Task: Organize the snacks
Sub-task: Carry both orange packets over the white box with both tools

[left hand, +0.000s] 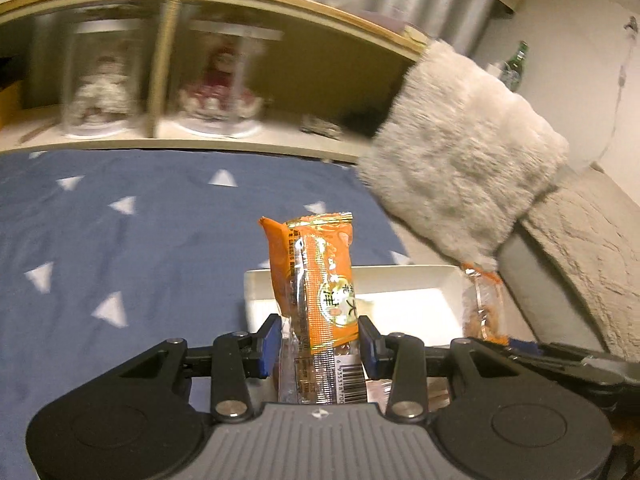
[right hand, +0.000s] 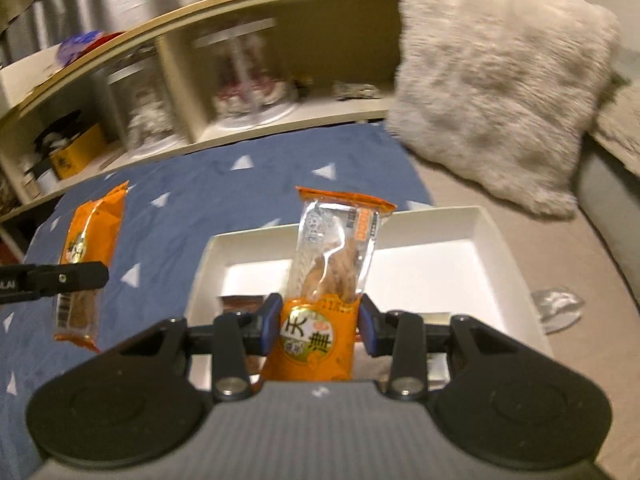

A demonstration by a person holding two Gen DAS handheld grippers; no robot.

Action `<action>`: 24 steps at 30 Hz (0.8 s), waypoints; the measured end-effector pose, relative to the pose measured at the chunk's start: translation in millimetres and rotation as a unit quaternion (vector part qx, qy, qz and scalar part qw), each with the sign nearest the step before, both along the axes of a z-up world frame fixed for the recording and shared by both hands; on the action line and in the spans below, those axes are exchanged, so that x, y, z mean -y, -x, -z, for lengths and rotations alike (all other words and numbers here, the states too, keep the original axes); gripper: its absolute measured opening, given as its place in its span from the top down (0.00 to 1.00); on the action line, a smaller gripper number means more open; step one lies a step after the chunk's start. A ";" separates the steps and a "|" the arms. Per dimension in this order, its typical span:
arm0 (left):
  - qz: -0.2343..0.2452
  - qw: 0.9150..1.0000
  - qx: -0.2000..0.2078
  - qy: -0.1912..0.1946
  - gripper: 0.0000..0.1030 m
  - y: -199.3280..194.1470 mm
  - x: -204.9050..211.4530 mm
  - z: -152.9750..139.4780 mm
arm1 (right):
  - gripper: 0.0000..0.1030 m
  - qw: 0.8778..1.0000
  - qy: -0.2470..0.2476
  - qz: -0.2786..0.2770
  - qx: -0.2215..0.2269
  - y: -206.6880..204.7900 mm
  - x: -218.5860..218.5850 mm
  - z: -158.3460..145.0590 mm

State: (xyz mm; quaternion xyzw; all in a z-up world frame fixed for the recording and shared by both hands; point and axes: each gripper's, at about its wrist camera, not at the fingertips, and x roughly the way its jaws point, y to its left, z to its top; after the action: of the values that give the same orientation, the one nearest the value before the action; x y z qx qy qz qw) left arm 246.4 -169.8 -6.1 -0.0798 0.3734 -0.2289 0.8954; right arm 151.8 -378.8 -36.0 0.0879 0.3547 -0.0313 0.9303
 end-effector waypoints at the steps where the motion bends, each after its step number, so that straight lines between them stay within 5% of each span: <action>1: 0.007 1.000 -0.004 0.002 0.59 -3.8 10.9 1.8 | 0.56 1.000 -0.003 0.008 -0.002 -0.1 7.4 1.9; 15: 0.098 0.995 -0.016 -0.026 0.59 -49.1 126.3 38.3 | 0.56 0.996 0.006 0.085 -0.011 -6.1 80.7 39.8; 24: 0.187 0.980 -0.007 -0.065 0.59 -80.5 171.0 73.5 | 0.56 0.996 0.027 0.083 -0.003 -27.7 101.4 60.1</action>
State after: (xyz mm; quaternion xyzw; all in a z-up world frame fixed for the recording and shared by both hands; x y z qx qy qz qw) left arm 326.9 -340.9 -79.7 0.0478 0.4020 -0.3667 0.8376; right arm 179.5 -480.2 -96.1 0.0918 0.3476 -0.1187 0.9255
